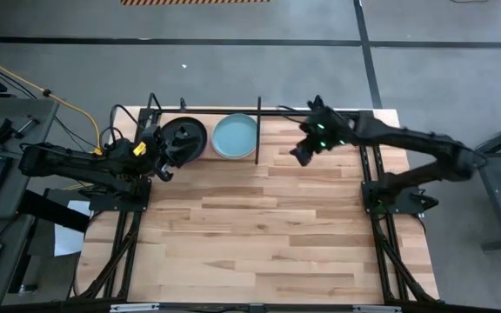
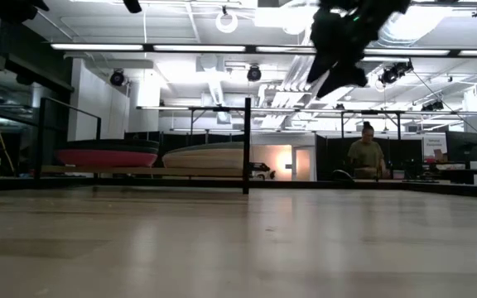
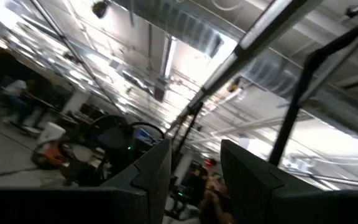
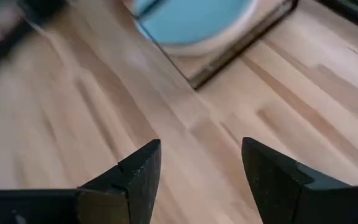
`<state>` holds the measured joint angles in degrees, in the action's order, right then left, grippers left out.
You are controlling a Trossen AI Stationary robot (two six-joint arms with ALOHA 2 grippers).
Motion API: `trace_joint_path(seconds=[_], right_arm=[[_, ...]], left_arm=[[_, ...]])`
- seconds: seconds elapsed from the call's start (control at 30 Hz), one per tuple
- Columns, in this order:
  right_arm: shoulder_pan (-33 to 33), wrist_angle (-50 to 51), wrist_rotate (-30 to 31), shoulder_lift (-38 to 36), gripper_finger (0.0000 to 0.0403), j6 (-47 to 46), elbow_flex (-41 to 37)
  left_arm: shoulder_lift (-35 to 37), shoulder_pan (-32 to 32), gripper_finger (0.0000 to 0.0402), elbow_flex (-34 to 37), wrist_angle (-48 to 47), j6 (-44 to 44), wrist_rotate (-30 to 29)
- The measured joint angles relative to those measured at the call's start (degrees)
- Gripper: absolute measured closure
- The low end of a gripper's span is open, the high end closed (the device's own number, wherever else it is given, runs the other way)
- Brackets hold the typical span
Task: Place and stack plates onto a shelf
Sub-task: Return to Home Position
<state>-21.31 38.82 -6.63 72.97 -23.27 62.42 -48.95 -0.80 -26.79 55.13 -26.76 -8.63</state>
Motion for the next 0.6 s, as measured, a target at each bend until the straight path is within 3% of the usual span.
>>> trace_joint_path(seconds=[0.2, 0.37, 0.47, 0.6], right_arm=[[8.6, -18.0, 1.3, -14.9, 0.0197, -13.6, -14.6], [13.7, -34.6, 6.3, -20.4, 0.0197, -20.6, -21.7], [15.3, -40.5, 8.2, -20.6, 0.0197, -21.2, -22.6], [15.9, -43.6, 9.6, -20.2, 0.0197, -20.0, -22.7]], left_arm=[[0.0, 0.5, 0.0271, 0.0, -0.2, 2.7, 2.0], [3.9, 3.1, 0.0272, 0.0, -0.9, 6.9, 2.1], [8.2, 3.8, 0.0286, 0.0, -7.5, 8.8, 3.6], [14.6, 3.7, 0.0338, 0.0, -24.2, 8.8, 4.7]])
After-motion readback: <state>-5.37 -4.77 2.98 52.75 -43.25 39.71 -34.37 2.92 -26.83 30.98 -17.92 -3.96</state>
